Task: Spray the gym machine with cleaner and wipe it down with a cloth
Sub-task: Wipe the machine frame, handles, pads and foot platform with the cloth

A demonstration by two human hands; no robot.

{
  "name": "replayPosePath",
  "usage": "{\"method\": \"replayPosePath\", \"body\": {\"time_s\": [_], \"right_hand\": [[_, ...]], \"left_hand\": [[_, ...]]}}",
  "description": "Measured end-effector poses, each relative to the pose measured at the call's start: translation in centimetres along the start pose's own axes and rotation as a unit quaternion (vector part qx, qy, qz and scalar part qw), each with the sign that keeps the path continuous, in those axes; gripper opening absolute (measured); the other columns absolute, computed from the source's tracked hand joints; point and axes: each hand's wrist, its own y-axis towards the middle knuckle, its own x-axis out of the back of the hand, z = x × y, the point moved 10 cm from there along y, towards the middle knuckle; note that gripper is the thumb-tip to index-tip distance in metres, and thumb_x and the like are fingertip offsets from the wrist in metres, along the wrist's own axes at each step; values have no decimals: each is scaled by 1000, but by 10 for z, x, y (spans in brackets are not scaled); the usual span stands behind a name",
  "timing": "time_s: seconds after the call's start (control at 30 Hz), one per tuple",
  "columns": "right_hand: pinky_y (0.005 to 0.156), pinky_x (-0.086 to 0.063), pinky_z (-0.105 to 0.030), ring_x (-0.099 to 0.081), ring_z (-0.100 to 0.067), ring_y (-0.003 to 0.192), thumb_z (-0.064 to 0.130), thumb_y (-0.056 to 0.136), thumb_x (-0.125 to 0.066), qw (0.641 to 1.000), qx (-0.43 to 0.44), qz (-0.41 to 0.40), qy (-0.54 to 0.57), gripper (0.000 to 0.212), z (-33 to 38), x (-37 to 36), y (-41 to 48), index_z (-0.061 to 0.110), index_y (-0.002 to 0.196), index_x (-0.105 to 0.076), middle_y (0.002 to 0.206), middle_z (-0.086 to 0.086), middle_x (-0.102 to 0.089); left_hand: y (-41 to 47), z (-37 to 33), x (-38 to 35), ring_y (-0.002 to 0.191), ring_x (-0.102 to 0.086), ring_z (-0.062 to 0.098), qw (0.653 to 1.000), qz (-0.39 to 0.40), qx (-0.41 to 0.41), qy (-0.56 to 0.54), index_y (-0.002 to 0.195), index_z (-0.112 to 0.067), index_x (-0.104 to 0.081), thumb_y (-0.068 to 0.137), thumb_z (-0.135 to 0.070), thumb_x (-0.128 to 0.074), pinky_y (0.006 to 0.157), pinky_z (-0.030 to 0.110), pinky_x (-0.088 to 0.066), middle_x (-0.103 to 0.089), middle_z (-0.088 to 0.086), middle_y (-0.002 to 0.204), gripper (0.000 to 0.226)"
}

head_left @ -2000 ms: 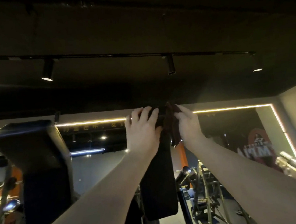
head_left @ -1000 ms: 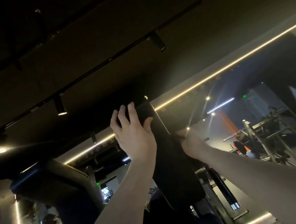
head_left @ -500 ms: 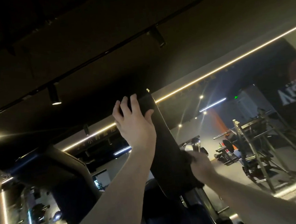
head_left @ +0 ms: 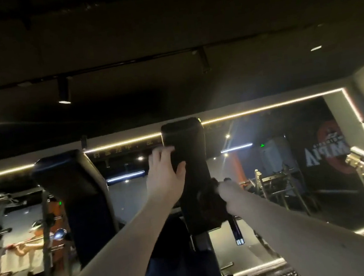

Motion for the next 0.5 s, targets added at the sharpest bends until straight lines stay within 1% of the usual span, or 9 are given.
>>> {"method": "replayPosePath", "body": {"time_s": [0.07,0.1,0.13,0.17,0.23,0.33,0.43,0.47,0.5], "right_hand": [[95,-57,-55,-71,-37,99,9,101,-59,997,50,54,17,13,45,-22,-39,9,107,-70,106,-21,-73],[93,-58,-54,-72,-37,98,8,100,-60,994,69,74,32,12,62,-33,-54,10,104,-71,104,-21,-73],[88,-59,-52,-72,-37,97,7,100,-60,991,82,93,45,14,72,-43,-65,11,103,-73,104,-21,-73],[86,-60,-51,-72,-37,99,7,100,-61,988,88,117,51,15,78,-54,-74,13,104,-75,107,-22,-73],[85,-59,-53,-71,-37,104,12,98,-66,983,87,142,74,17,89,-69,-94,15,112,-76,114,-21,-73],[77,-56,-52,-69,-37,107,18,100,-66,977,67,178,99,21,96,-84,-110,12,118,-74,114,-20,-74],[92,-52,-53,-68,-38,114,19,103,-62,966,50,219,126,26,99,-98,-124,8,124,-69,116,-20,-75],[93,-52,-52,-68,-37,115,19,103,-60,966,58,221,125,26,104,-99,-124,8,124,-70,117,-19,-75],[89,-53,-50,-68,-36,115,17,103,-59,966,69,217,119,25,109,-99,-126,10,123,-72,119,-18,-74]], "left_hand": [[-15,12,-18,108,-62,8,985,100,89,-107,137,-24,-55,98,-40,-66,96,35,-57,-61,-6,125,44],[-21,13,-24,104,-65,8,969,135,119,-168,135,-21,-57,98,-43,-66,95,35,-58,-65,-7,117,45],[-24,13,-27,103,-67,9,957,149,132,-212,134,-19,-59,97,-45,-67,95,36,-58,-68,-7,113,46],[-24,12,-25,103,-67,9,951,144,135,-236,134,-20,-60,97,-46,-67,95,37,-58,-69,-7,112,46],[-21,16,-11,104,-67,9,954,96,138,-249,132,-23,-60,96,-41,-70,97,39,-58,-69,-9,112,41],[-16,29,7,104,-65,10,956,37,157,-245,127,-26,-59,94,-31,-74,95,39,-58,-67,-10,110,36],[-11,38,18,100,-64,8,957,6,160,-243,118,-30,-58,93,-24,-74,88,31,-57,-65,-13,105,30],[-8,39,20,98,-64,6,956,-1,158,-247,116,-29,-58,94,-22,-74,83,26,-54,-65,-13,103,29],[-4,39,23,97,-63,5,955,-9,156,-253,116,-28,-58,94,-20,-73,78,22,-51,-65,-13,102,28]]}}
